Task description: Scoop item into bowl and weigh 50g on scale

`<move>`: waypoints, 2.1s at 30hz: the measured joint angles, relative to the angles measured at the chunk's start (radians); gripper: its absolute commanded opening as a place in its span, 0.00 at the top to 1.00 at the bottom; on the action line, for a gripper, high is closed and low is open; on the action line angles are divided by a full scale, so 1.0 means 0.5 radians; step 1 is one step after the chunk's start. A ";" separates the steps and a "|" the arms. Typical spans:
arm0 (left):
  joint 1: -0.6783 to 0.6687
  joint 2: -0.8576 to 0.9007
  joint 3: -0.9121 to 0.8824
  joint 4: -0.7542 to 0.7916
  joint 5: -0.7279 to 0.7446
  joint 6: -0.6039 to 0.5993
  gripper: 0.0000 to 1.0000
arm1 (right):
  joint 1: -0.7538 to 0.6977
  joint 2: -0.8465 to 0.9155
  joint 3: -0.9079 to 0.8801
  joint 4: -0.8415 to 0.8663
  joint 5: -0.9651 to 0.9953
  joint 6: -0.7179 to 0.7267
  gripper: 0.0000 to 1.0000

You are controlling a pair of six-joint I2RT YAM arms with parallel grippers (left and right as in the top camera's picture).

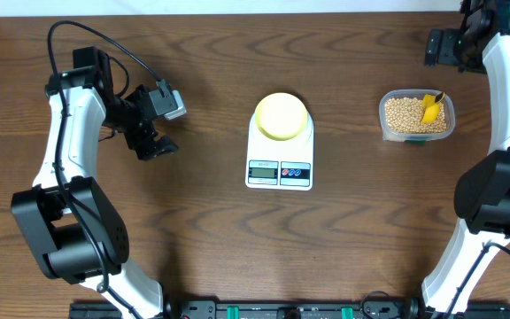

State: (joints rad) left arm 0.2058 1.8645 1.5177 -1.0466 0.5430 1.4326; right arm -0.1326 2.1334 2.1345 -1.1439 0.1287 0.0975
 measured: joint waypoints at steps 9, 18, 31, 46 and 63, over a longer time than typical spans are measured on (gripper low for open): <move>0.000 0.000 0.000 0.000 0.000 0.000 0.02 | 0.000 -0.001 0.000 0.000 0.000 0.000 0.01; 0.000 0.000 0.000 0.000 0.000 0.000 0.02 | 0.000 0.000 0.000 0.001 -0.001 0.000 0.01; 0.001 0.000 0.000 0.000 0.000 0.000 0.02 | 0.000 -0.001 0.000 0.000 0.000 0.000 0.01; 0.001 0.000 0.000 0.000 0.000 0.000 0.02 | 0.000 -0.001 0.000 0.000 -0.001 0.000 0.01; 0.000 0.000 -0.002 0.249 0.000 0.001 0.02 | 0.000 -0.001 0.000 0.001 -0.001 0.000 0.01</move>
State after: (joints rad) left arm 0.2058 1.8645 1.5169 -0.9218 0.5430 1.4330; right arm -0.1326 2.1330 2.1345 -1.1435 0.1284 0.0975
